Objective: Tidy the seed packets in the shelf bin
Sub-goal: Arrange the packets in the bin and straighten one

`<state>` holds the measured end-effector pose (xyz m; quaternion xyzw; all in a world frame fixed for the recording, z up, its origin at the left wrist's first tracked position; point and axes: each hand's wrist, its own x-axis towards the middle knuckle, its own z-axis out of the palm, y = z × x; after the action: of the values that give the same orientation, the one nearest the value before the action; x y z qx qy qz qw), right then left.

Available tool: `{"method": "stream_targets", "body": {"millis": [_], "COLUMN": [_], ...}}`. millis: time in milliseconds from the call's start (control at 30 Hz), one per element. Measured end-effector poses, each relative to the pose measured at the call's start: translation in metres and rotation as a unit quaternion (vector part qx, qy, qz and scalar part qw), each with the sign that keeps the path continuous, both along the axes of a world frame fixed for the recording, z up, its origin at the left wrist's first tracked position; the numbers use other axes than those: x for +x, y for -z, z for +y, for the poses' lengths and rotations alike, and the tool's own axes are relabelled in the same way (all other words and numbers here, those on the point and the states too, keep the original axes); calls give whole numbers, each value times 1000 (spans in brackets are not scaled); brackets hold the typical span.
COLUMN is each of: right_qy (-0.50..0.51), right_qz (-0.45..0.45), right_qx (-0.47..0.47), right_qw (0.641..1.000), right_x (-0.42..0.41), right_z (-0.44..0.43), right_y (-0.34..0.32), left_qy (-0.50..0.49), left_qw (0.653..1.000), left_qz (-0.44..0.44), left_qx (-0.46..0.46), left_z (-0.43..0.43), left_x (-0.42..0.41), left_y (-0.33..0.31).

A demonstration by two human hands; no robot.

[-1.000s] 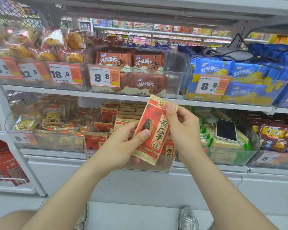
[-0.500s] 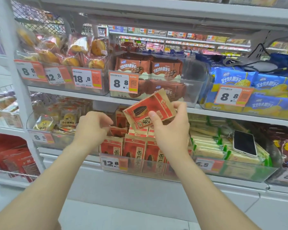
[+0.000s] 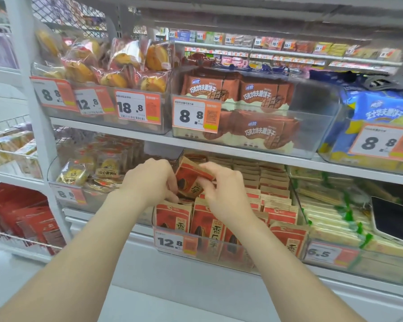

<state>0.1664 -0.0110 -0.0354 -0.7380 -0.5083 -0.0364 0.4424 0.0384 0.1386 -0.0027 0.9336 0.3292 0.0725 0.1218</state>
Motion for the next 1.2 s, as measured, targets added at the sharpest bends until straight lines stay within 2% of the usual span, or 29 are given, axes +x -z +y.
{"method": "stream_targets", "body": {"millis": [167,267,333,400,467,633,900,1000,1100,1200], "right_qy": [63,88,89,75,67,132,109,102,97,84], "right_qz": [-103,-106,-104,-113,-112,-95,-48,-30,-19,-15], "right_qx": [-45,-68,-115,-196,-248,-214,-296,-326,-298,-297], "right_qw": [992,988,984,971,960,963,948,939,949,951], "right_x": [2,-3,-4,-3,-3,1,8,7,6,4], "right_z": [18,27,32,36,40,46,51,51,51,51], "right_y": [-1,-4,-4,-3,-1,-5,-7,-7,-13,-18], "left_qy": [27,58,73,79,80,85,59,40,35,30], "left_qw": [998,989,979,974,977,982,984,985,985,990], "left_qz": [45,92,120,142,152,145,151,132,115,95], "left_qx": [-24,-98,-149,-156,-125,-81,76,105,127,102], "left_z": [5,9,11,12,8,4,-5,-7,-5,-4], "left_x": [8,6,3,2,5,12,12,10,5,2], "left_y": [-6,-9,-12,-13,-8,11,27,21,15,12]}}
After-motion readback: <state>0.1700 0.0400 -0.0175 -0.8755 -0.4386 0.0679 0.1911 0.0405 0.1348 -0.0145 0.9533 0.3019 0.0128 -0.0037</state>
